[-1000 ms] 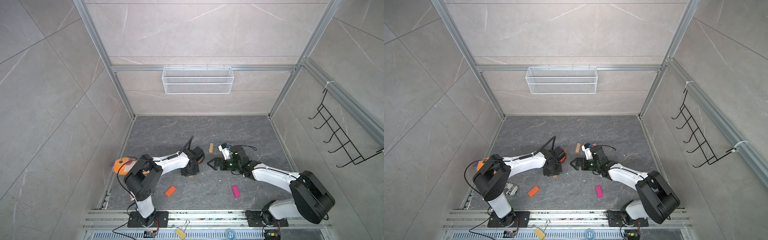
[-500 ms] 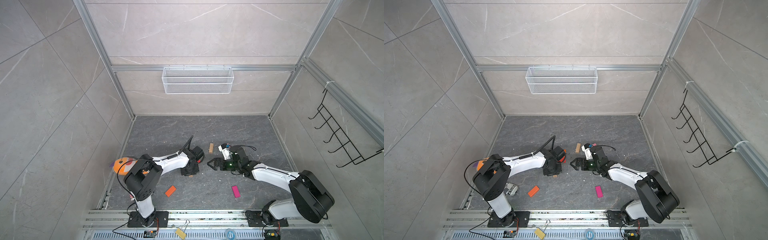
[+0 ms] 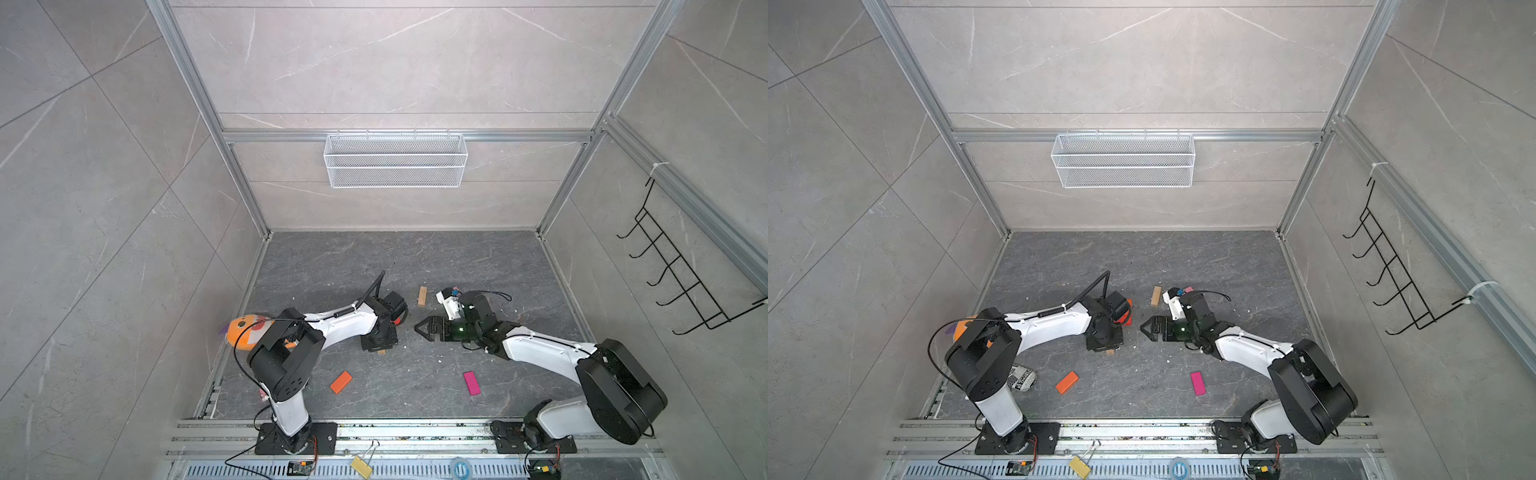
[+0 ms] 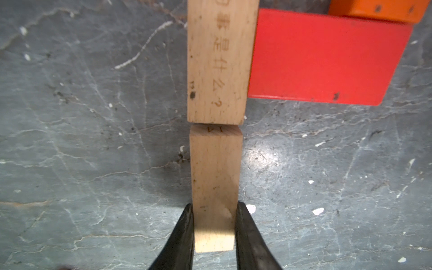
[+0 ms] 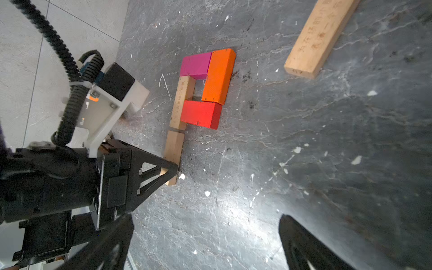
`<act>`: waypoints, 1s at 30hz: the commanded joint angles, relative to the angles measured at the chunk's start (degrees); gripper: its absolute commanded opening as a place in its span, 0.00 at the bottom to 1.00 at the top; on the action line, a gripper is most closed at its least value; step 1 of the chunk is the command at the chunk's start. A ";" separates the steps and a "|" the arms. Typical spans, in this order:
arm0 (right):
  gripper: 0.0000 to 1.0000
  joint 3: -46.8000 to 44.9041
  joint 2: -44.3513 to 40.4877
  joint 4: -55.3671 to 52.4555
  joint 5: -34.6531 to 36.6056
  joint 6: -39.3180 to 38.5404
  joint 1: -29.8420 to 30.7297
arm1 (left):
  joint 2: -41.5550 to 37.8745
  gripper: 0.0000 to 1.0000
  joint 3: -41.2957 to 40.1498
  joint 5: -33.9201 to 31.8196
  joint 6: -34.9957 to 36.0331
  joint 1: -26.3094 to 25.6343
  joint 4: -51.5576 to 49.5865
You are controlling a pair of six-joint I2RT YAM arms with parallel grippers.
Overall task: Assemble the letter p with building blocks
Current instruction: Assemble the building block at the center of the board.
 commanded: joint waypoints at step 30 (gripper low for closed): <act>1.00 1.76 2.25 -0.66 -1.22 -0.07 -0.35 | 1.42 0.29 -0.03 0.33 1.43 1.00 1.02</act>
